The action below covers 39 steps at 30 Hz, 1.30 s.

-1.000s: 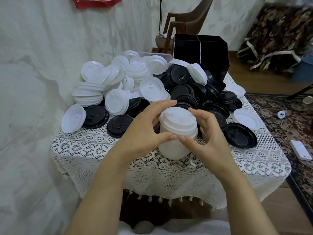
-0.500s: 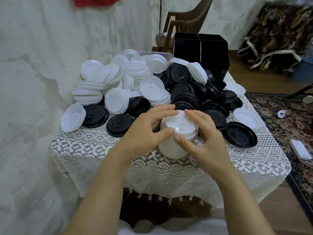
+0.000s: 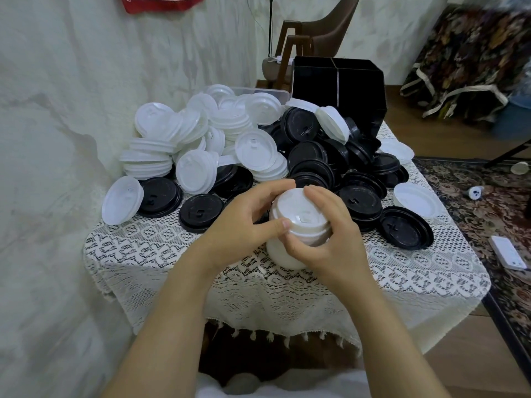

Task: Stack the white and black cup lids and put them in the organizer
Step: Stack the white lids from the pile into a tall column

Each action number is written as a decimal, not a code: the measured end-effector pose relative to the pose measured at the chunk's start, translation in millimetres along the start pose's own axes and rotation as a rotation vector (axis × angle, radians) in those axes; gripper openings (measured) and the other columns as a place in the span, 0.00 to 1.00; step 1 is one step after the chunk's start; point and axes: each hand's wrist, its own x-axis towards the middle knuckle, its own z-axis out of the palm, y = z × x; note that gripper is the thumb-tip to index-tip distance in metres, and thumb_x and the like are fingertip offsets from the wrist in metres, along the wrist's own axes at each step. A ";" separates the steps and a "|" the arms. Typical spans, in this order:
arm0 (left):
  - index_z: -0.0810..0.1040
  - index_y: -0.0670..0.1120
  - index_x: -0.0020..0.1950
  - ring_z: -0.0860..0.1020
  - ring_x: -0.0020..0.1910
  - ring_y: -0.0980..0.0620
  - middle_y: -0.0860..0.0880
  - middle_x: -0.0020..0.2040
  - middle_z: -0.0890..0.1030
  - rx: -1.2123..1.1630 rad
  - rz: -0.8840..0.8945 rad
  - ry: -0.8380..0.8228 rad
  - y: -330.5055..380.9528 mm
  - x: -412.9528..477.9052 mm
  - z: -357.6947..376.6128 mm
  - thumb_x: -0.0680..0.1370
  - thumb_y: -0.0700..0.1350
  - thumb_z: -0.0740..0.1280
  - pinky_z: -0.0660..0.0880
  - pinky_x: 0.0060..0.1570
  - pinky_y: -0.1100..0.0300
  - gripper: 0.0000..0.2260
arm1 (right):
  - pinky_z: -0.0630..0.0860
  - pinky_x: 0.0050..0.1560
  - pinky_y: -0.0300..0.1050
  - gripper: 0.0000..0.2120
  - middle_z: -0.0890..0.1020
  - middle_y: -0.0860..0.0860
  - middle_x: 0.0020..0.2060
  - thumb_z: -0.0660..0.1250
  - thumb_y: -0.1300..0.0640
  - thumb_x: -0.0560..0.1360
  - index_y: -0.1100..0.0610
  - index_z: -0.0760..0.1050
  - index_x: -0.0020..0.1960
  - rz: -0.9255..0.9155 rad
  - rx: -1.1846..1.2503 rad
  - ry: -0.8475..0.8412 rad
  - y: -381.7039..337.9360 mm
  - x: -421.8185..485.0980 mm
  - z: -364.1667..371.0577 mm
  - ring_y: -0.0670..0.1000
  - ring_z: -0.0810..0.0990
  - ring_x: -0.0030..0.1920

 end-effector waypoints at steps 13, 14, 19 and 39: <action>0.55 0.44 0.77 0.58 0.72 0.34 0.39 0.75 0.57 0.805 -0.383 0.730 -38.9 29.3 -51.3 0.78 0.50 0.65 0.59 0.69 0.43 0.32 | 0.64 0.64 0.27 0.32 0.69 0.36 0.64 0.74 0.49 0.63 0.44 0.69 0.64 0.022 0.007 0.002 -1.5 0.3 1.6 0.31 0.66 0.64; 0.55 0.44 0.77 0.60 0.71 0.34 0.39 0.75 0.58 0.838 -0.391 0.722 -41.1 31.3 -52.6 0.78 0.51 0.65 0.61 0.68 0.42 0.32 | 0.64 0.64 0.27 0.32 0.69 0.36 0.64 0.74 0.49 0.63 0.44 0.69 0.64 0.022 0.009 0.003 -1.4 0.3 1.7 0.31 0.66 0.64; 0.57 0.43 0.76 0.65 0.67 0.33 0.36 0.71 0.64 0.881 -0.395 0.753 -47.9 39.2 -58.4 0.78 0.55 0.65 0.63 0.65 0.42 0.32 | 0.65 0.64 0.28 0.31 0.69 0.36 0.65 0.74 0.49 0.63 0.42 0.68 0.64 0.028 0.007 -0.003 -2.3 -0.1 1.1 0.33 0.66 0.65; 0.63 0.59 0.70 0.71 0.64 0.63 0.66 0.63 0.69 0.193 0.106 0.413 29.0 13.3 -19.3 0.68 0.47 0.70 0.73 0.60 0.62 0.33 | 0.64 0.71 0.40 0.35 0.65 0.32 0.67 0.79 0.47 0.67 0.41 0.66 0.69 0.025 -0.055 -0.111 -3.9 0.0 -10.2 0.33 0.63 0.68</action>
